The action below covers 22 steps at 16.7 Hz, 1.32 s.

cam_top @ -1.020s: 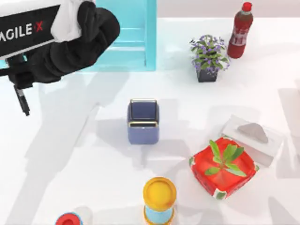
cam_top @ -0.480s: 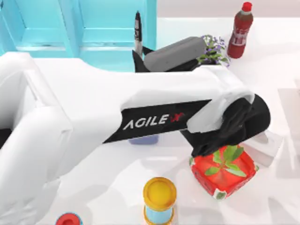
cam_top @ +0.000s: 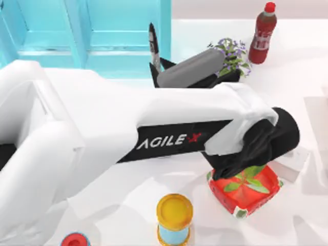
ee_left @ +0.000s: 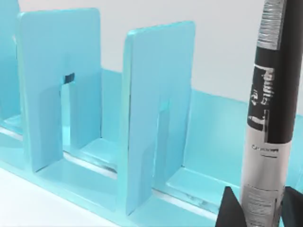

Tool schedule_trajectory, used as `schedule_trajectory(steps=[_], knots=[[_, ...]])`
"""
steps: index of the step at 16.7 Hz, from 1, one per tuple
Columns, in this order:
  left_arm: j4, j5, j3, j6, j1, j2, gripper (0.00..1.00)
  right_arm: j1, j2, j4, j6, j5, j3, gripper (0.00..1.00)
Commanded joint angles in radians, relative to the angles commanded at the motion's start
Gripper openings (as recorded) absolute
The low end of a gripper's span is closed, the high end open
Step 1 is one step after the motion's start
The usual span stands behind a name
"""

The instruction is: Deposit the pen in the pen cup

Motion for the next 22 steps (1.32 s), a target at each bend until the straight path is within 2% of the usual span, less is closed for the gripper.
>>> schedule_trajectory(steps=[9, 14, 22], knots=[[-0.272, -0.024, 0.096, -0.166, -0.001, 0.059, 0.0, 0.0, 0.0, 0.0, 0.0, 0.0, 0.0, 1.0], [-0.296, -0.029, 0.109, -0.186, 0.001, 0.062, 0.0, 0.0, 0.0, 0.0, 0.0, 0.0, 0.0, 1.0], [-0.296, -0.029, 0.109, -0.186, 0.001, 0.062, 0.6, 0.0, 0.0, 0.0, 0.0, 0.0, 0.0, 1.0]])
